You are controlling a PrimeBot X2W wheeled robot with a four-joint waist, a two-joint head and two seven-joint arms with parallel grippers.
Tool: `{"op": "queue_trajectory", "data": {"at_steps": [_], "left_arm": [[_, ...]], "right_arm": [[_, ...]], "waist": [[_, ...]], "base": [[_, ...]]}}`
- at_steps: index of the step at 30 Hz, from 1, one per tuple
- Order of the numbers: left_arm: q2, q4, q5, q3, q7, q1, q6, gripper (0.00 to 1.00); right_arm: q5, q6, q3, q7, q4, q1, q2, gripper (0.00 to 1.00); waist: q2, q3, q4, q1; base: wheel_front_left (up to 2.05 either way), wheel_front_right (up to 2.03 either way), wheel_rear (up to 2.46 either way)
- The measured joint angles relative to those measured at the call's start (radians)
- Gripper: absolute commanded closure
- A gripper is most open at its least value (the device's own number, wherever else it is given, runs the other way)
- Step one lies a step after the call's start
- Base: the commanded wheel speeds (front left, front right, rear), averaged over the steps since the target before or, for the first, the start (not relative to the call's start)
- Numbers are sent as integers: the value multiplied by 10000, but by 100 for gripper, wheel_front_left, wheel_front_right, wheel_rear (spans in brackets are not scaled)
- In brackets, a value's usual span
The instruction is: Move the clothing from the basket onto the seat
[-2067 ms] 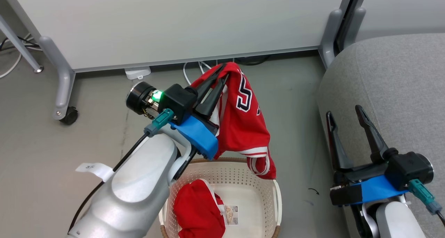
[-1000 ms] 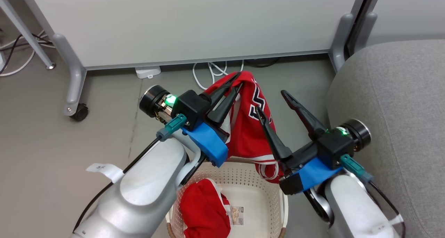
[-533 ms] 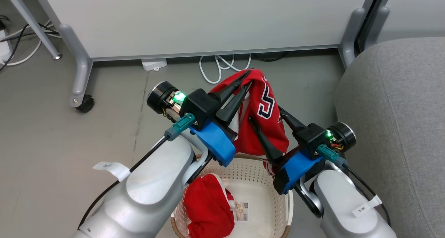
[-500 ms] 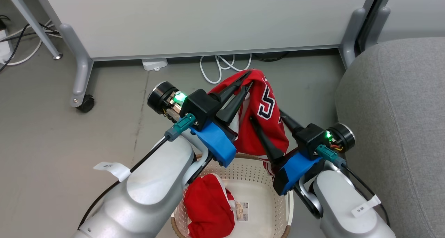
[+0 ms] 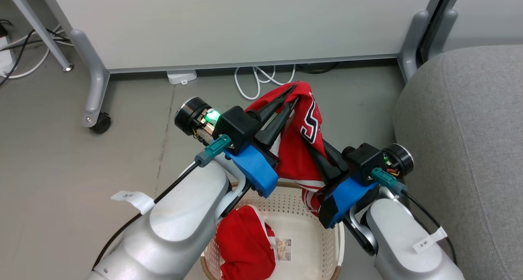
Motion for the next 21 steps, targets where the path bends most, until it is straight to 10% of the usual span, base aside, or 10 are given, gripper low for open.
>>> {"op": "queue_trajectory", "data": {"at_steps": [14,18,21], "left_arm": [[-2,40,0,25,0,0,2,100],[-17,31,-2,69,0,5,4,0],[-33,35,12,75,-2,38,50,0]], "right_arm": [[63,0,-8,-2,-127,32,0,100],[115,0,-2,-2,-163,36,0,100],[115,0,8,0,-184,41,0,100]], "waist": [[0,7,-26,0],[0,9,-31,0],[0,17,-38,0]], "base": [[0,0,0],[0,0,0],[0,0,0]]}}
